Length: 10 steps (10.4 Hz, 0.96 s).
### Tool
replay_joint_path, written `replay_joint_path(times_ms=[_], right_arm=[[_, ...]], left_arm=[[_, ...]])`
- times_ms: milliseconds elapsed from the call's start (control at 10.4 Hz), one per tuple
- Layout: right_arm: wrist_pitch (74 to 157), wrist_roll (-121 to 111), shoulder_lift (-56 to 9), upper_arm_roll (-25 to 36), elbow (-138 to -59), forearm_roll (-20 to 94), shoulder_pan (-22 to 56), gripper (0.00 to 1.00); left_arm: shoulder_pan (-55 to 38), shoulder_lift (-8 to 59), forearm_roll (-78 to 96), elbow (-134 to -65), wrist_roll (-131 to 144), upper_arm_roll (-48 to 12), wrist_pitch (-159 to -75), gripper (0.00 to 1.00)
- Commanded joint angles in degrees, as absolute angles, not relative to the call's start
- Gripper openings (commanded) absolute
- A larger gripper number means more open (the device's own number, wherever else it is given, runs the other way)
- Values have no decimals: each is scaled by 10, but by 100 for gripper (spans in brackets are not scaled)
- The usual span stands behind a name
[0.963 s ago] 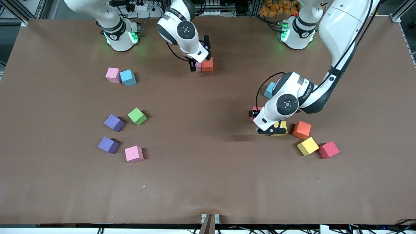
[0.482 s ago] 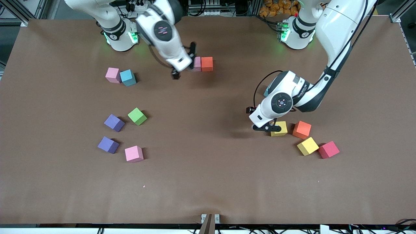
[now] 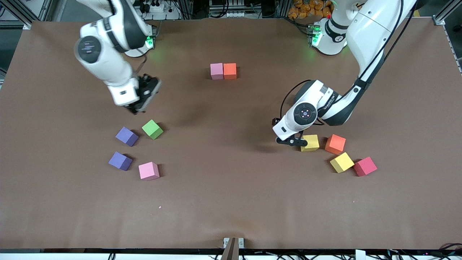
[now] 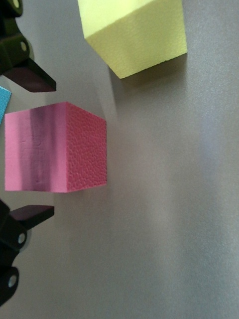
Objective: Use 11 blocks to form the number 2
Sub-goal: 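Lift the magenta block with the left gripper while the right gripper reaches green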
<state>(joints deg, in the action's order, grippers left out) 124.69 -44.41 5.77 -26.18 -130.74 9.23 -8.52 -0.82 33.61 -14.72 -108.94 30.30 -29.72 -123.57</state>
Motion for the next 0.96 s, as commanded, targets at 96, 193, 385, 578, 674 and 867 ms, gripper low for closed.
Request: replay_joint_path(times_ms=[96,193,385,578,674,867], right_arm=[[1341,-439,43,-272,-1294,97,-132,100],[1349,-435,19,-272,-1266,99,-144,100],[1376,-418,-47,-272,-1222,112,-155,100],[1410,-418,-111,-272,-1200,112,-171,100],[1410,-426,-144,-272,-1194,109,-184,100],[1383,-424,-156,-272,-1208,108,-181,100]], left_arm=[[-3,342,-163,-1090,294,-300,-1240,79],[-2,342,-163,-1090,294,-300,-1240,64],[-4,337,-162,-1090,305,-300,-1233,48],[-8,328,-156,-1090,356,-301,-1224,48],[-10,325,-156,-1088,400,-307,-1219,48],[-7,324,-152,-1088,488,-328,-1212,48]])
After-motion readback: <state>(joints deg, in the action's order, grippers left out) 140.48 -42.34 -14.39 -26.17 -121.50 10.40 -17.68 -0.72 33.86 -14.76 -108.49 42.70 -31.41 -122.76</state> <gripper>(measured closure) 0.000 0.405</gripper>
